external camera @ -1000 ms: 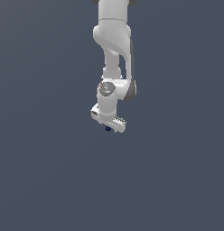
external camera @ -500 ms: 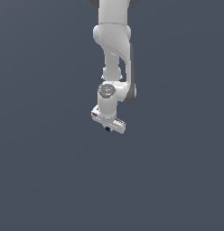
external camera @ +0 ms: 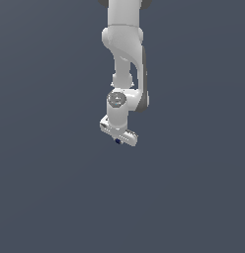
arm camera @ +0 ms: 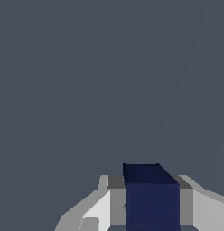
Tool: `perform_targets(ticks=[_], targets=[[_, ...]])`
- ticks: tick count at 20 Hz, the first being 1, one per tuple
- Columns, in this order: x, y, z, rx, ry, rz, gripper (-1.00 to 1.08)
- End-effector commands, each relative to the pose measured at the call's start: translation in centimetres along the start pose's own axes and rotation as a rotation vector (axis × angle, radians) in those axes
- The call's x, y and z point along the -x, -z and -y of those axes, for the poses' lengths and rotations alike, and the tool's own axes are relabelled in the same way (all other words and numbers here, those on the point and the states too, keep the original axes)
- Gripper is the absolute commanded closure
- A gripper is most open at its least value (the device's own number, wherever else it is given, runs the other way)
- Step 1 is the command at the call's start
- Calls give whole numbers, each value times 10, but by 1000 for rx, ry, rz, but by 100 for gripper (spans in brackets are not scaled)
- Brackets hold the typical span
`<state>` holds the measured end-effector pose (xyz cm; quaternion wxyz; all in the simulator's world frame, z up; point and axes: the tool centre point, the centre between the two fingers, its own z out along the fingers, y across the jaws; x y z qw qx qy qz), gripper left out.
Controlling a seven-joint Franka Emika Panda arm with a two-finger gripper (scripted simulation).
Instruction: Pick up the object and move it to a goal position.
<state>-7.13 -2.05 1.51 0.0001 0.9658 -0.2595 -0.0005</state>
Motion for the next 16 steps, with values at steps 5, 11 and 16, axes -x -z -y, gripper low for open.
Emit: perform_targets(ticks=[5,11,16], targets=[[-7,18,6,0,0,-1,108],[-20,52,17,0,0,-1,108],[-36,92,30,1,-1,-1,108]])
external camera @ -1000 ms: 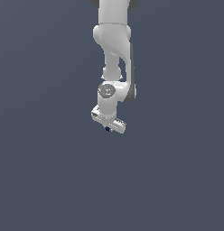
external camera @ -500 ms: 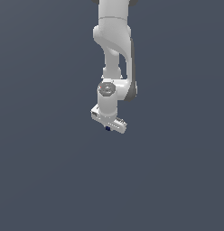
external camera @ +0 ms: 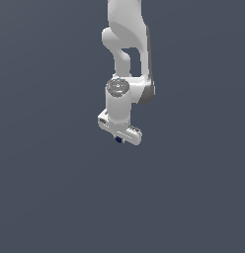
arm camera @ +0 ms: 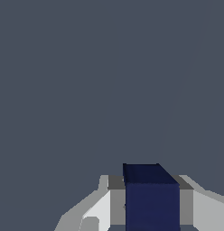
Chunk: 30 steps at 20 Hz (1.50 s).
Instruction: Pick up the object and move it to a goal position.
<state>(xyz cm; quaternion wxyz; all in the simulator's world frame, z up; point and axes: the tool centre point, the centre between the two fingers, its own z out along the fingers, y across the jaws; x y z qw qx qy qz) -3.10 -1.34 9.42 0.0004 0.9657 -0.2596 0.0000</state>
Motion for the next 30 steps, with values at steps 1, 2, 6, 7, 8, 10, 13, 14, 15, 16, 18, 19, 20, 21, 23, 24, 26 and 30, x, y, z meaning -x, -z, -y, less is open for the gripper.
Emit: perform_targets(ticks=[1,2,6,7,8,10,13,14,15,16,18,19,20,21,23,24,26,30], targets=[[-9,22,7,0,0,0,108],[-12,31,10,0,0,0,108],[-27,68,22,1,0,-1,108],[-31,77,25,1,0,-1,108],[-34,86,28,1,0,-1,108],[-42,103,35,1,0,-1,108],[-52,128,43,1,0,-1,108],[-55,136,46,1,0,-1,108],[-58,143,49,1,0,-1,108],[-61,150,51,1,0,-1,108],[-67,164,56,1,0,-1,108],[-70,170,58,1,0,-1,108],[-73,176,61,1,0,-1,108],[-76,183,63,1,0,-1,108],[-81,194,67,1,0,-1,108],[-83,200,69,0,0,0,108],[-88,210,73,0,0,0,108],[-97,229,80,0,0,0,108]])
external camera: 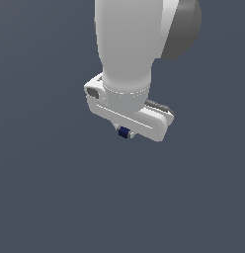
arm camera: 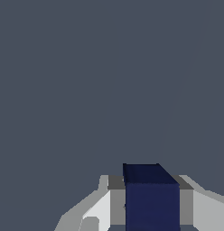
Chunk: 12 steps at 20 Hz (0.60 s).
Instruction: Pick up the object and move it to a goal position.
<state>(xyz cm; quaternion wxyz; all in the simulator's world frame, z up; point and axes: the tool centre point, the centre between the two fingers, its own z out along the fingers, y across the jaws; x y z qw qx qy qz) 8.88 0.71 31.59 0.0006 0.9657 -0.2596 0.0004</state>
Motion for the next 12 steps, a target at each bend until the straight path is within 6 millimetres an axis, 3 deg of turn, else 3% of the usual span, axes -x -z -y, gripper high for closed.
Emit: perform_targets(ticks=[1,12], targets=[[-5,12,4,0,0,1,108],[-22,46,18,-1,1,1,108]])
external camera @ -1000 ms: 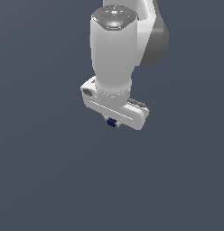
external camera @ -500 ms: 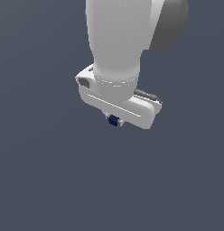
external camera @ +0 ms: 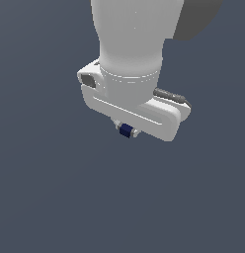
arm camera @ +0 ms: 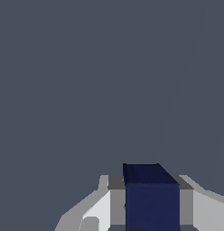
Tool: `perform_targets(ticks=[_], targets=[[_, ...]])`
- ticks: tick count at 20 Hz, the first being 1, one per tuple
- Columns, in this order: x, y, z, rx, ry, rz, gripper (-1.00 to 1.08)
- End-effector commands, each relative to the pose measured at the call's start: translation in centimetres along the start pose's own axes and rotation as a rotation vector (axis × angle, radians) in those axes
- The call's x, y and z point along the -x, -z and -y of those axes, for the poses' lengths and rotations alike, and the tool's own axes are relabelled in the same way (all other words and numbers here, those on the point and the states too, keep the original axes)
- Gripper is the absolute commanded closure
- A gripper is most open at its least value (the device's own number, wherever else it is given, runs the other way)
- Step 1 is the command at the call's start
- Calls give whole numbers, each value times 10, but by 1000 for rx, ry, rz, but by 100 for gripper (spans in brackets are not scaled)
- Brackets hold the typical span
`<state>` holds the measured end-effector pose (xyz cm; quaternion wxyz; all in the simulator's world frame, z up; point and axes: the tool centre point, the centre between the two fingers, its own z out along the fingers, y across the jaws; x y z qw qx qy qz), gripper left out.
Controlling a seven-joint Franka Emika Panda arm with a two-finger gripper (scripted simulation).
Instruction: Pick up the object and move it to a goal position.
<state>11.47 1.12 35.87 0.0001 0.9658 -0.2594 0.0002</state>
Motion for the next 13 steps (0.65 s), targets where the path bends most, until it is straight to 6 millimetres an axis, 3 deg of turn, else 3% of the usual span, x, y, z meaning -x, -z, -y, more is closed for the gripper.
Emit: perform_targets(ticks=[1,13], targets=[[-3,5,2,0,0,0,108],[-7,14,6,0,0,0,108]])
